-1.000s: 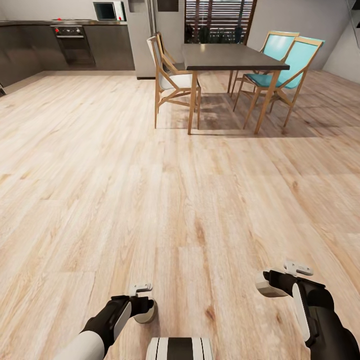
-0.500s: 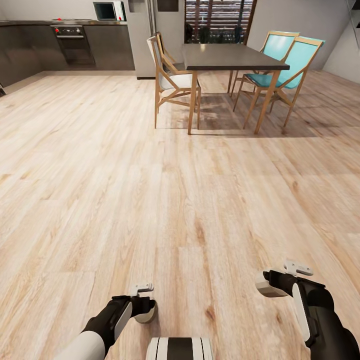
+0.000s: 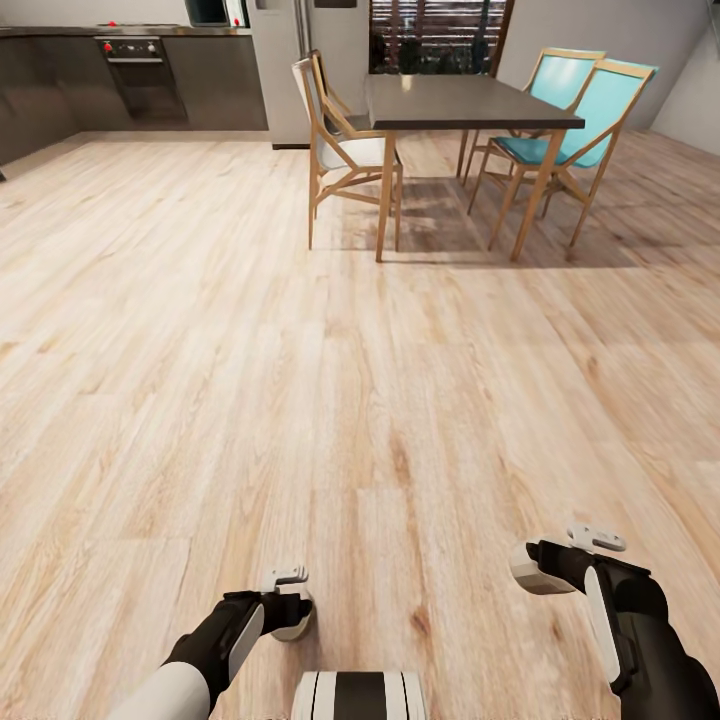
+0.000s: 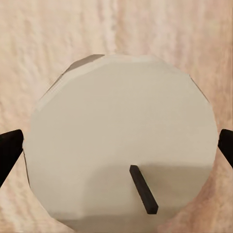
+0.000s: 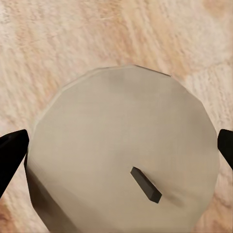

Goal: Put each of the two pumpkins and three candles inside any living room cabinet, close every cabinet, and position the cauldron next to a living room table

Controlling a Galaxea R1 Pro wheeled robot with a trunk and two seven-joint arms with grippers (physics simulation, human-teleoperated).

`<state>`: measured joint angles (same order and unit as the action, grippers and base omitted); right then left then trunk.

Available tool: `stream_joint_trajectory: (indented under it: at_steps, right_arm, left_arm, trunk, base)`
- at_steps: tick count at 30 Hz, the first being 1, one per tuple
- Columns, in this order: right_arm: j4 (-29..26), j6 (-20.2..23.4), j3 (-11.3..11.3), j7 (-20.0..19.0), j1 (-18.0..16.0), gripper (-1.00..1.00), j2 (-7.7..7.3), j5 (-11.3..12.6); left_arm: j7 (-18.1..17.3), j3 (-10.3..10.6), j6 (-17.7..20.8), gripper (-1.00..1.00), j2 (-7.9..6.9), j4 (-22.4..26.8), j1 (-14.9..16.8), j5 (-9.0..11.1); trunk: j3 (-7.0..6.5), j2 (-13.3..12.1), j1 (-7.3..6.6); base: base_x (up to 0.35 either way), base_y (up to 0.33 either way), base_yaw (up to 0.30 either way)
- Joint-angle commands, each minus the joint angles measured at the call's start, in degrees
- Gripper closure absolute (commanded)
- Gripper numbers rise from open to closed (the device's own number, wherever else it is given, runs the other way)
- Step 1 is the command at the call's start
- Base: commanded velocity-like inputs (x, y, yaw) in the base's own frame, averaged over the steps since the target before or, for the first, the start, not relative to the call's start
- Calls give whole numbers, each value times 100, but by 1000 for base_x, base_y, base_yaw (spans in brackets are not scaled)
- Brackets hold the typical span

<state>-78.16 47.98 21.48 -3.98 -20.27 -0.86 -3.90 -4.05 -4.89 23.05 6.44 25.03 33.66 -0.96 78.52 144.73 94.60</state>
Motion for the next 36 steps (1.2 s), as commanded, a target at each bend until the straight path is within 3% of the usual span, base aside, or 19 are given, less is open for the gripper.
stream_joint_trajectory:
  at_steps: [1,3,28,29,36]
  right_arm:
    - [-6,27,5,-42,-3,100,0,-42]
    - [-6,27,5,-42,-3,100,1,-43]
    - [-6,27,5,-42,-3,100,-2,-47]
    - [-6,27,5,-42,-3,100,-2,-46]
    - [-6,27,5,-42,-3,100,-2,-46]
  left_arm:
    - [-31,-47,36,-100,6,11,0,-11]
    - [-28,-47,35,-100,6,11,0,-11]
    - [18,-48,42,-100,6,11,0,17]
    - [18,-48,42,100,6,11,0,15]
    - [18,-54,33,100,6,11,0,22]
  trunk:
    - [27,3,1]
    - [71,6,6]
    - [71,6,6]
    - [71,6,6]
    - [71,6,6]
  base:
    - [0,0,0]
    - [0,0,0]
    - [0,0,0]
    - [0,0,0]
    - [0,0,0]
